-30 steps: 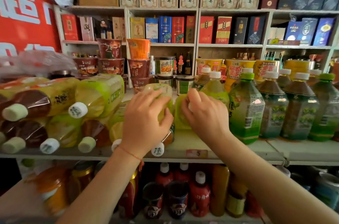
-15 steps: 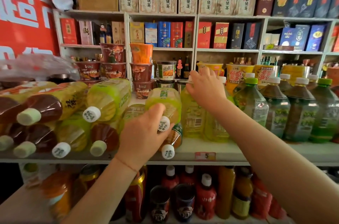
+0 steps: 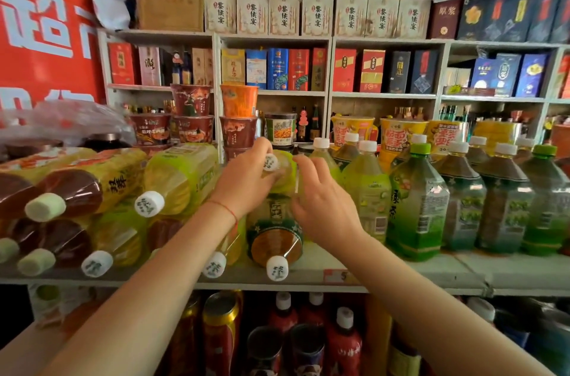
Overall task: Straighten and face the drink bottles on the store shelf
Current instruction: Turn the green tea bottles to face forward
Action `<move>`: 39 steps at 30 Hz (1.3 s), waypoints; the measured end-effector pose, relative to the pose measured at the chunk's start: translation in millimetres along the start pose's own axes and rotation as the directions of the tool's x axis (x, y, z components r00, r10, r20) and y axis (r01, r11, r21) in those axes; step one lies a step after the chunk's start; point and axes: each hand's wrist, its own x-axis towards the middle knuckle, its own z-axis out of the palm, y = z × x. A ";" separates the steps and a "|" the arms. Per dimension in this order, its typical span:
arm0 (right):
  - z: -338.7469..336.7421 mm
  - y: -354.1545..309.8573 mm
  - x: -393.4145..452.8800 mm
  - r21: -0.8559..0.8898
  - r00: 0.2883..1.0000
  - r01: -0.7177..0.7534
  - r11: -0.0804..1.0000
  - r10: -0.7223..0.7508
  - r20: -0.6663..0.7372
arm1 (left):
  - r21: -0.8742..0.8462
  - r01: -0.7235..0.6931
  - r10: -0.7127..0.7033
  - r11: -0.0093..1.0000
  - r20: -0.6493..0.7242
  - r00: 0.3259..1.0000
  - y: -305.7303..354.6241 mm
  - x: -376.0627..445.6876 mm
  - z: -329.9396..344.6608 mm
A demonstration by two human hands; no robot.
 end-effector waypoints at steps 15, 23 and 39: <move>19.8 -5.5 51.8 0.149 0.973 -0.231 0.962 0.225 0.051 | 0.018 0.043 -0.041 0.999 -0.074 0.996 -10.9 77.1 13.6; 34.5 -15.4 57.2 0.079 0.943 -0.226 0.971 0.198 0.269 | 0.071 0.134 -0.139 0.988 0.068 0.988 -18.6 78.6 28.9; 26.0 -20.5 60.5 -0.047 0.888 -0.186 0.981 0.188 0.419 | -0.018 0.320 -0.283 0.947 0.418 0.863 -15.4 70.6 12.5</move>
